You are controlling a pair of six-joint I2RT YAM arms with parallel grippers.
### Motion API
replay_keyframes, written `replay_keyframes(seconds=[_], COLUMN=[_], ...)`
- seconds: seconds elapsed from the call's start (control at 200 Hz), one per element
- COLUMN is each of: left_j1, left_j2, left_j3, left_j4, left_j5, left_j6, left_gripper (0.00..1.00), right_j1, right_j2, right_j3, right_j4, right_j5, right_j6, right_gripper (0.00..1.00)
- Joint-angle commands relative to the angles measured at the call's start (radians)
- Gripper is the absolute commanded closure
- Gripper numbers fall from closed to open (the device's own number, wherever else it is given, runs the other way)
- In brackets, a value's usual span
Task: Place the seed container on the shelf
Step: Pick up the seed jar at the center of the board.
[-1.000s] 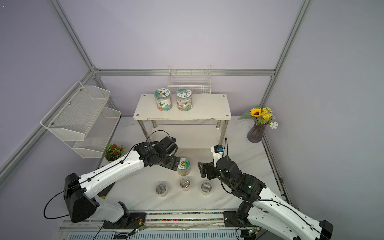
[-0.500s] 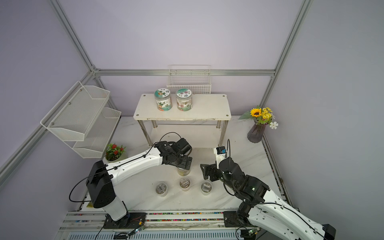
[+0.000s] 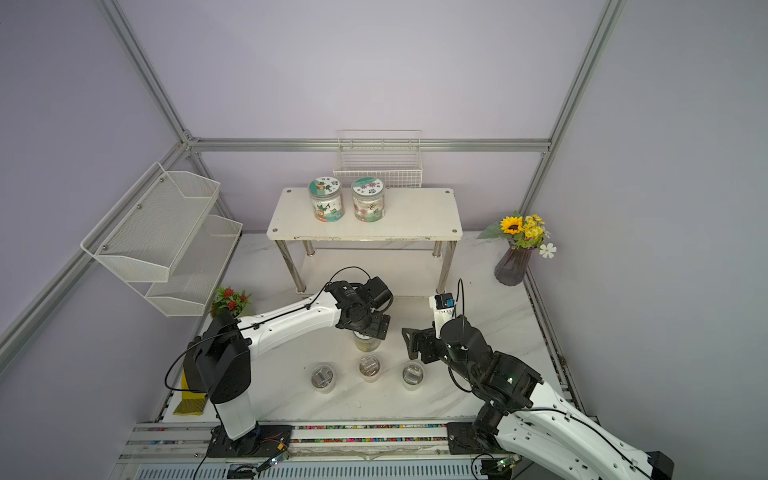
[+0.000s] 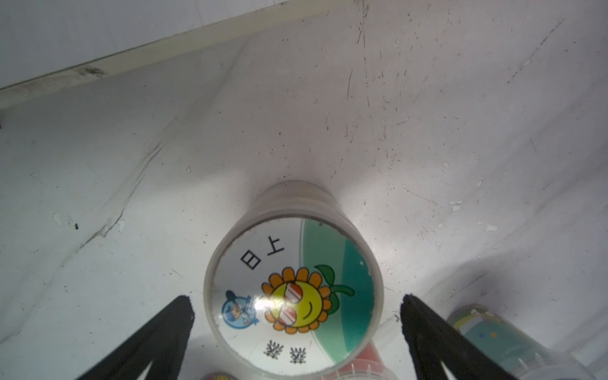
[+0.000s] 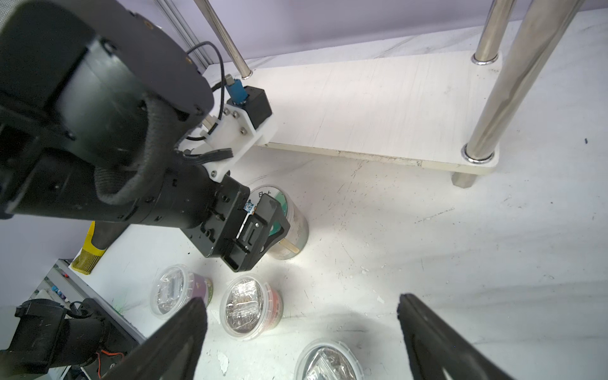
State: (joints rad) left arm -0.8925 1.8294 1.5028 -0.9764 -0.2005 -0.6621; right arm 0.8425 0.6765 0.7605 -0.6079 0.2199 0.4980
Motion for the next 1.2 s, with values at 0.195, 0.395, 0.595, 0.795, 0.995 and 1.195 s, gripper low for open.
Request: replay_keyframes(seconds=[0.195, 0.395, 0.595, 0.795, 0.995, 1.195], left_j1=[-0.002, -0.002, -0.002, -0.001, -0.001, -0.002], left_j2=[0.038, 0.052, 0.059, 0.061, 0.075, 0.072], left_j3=[0.042, 0.049, 0.054, 0.059, 0.068, 0.073], left_j4=[-0.016, -0.024, -0.038, -0.04, -0.041, -0.048], left_j5=[0.008, 0.0, -0.007, -0.007, 0.0, -0.002], left_j6=[0.0, 0.005, 0.012, 0.021, 0.027, 0.041], left_gripper=[0.0, 0.0, 0.02, 0.06, 0.09, 0.15], right_j1=[0.004, 0.004, 0.004, 0.004, 0.004, 0.004], right_j2=[-0.019, -0.02, -0.017, -0.007, -0.003, -0.002], right_j3=[0.002, -0.003, -0.005, -0.01, -0.01, -0.015], right_j4=[-0.026, -0.023, -0.019, -0.009, -0.005, -0.001], right_j5=[0.012, 0.01, 0.007, 0.004, 0.006, 0.003], right_j6=[0.016, 0.017, 0.016, 0.01, 0.007, 0.003], right_gripper=[0.06, 0.06, 0.06, 0.06, 0.06, 0.07])
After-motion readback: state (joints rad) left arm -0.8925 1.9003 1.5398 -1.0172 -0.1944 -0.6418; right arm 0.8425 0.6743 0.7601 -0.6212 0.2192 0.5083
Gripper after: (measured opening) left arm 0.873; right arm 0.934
